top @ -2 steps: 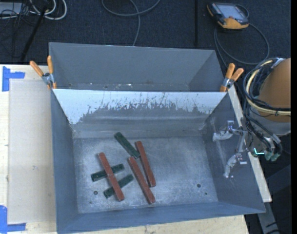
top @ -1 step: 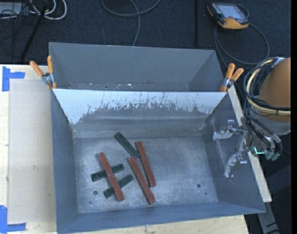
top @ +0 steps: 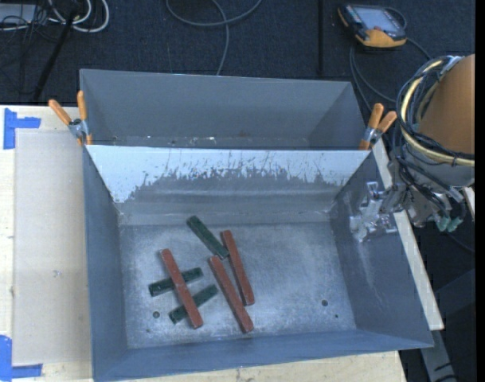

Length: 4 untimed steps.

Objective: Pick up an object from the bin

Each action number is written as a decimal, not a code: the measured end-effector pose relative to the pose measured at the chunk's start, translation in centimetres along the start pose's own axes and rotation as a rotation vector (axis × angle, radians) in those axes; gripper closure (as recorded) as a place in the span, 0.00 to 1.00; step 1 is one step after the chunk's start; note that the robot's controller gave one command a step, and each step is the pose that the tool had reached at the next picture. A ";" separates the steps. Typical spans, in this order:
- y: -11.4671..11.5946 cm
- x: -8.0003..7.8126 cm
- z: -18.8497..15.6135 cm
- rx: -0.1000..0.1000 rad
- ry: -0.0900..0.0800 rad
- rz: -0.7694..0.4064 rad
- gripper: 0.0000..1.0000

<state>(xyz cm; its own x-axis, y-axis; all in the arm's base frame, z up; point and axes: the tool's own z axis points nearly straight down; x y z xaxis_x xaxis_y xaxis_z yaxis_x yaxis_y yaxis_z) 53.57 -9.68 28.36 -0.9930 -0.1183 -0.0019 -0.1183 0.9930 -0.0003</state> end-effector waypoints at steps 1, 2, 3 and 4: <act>0.0 0.0 0.0 0.000 0.000 -0.001 1.00; 0.2 -0.1 3.4 0.001 -0.004 0.075 1.00; 1.6 -0.7 9.2 0.000 -0.003 0.167 1.00; 3.1 -0.5 12.8 -0.001 0.005 0.166 1.00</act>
Offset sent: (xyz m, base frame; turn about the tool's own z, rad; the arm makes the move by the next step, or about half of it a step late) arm 0.0011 0.0094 -0.1071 0.2197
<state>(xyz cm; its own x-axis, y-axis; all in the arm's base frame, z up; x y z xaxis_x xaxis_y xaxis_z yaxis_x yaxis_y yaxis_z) 53.75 -6.51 15.57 -0.9989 0.0476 0.0031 0.0476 0.9989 0.0006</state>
